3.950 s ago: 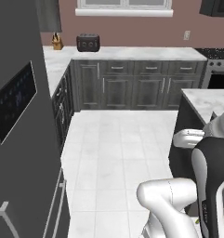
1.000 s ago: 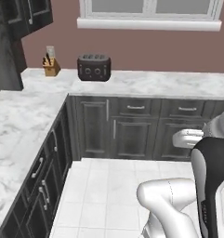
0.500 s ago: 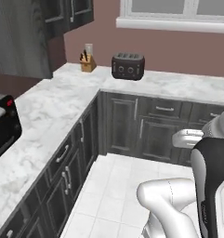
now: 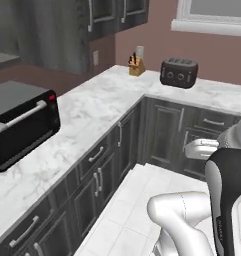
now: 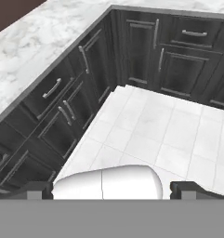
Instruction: Move the bowls from the cabinet to the plates on the dining table.
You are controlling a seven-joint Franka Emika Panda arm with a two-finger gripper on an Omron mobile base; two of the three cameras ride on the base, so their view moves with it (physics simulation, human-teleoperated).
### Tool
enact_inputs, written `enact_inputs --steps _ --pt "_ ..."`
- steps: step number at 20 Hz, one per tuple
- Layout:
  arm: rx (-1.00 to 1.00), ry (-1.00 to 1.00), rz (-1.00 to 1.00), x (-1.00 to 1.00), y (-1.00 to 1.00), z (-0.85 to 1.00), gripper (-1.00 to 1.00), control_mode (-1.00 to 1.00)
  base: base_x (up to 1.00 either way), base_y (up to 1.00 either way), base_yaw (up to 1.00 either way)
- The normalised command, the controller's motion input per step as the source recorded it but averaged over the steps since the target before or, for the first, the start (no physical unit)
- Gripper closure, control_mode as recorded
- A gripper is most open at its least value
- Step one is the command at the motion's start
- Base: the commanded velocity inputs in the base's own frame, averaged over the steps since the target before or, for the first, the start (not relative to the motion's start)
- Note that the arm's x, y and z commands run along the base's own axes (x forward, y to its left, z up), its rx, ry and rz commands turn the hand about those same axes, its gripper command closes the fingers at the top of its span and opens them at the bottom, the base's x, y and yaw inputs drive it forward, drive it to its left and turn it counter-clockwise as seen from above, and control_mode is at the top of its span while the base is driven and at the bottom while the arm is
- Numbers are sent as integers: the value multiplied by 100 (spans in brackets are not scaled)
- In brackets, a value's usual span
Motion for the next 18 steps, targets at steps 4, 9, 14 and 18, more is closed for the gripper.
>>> enact_inputs --steps 4,9,14,18 --pt "0 0 0 0 0 0 -100 100 -8 11 42" --pt "0 0 0 0 0 0 -100 100 -8 11 42" --pt "0 0 0 0 0 0 -100 100 -9 11 42" --pt "0 0 0 0 0 0 -100 100 -9 10 42"
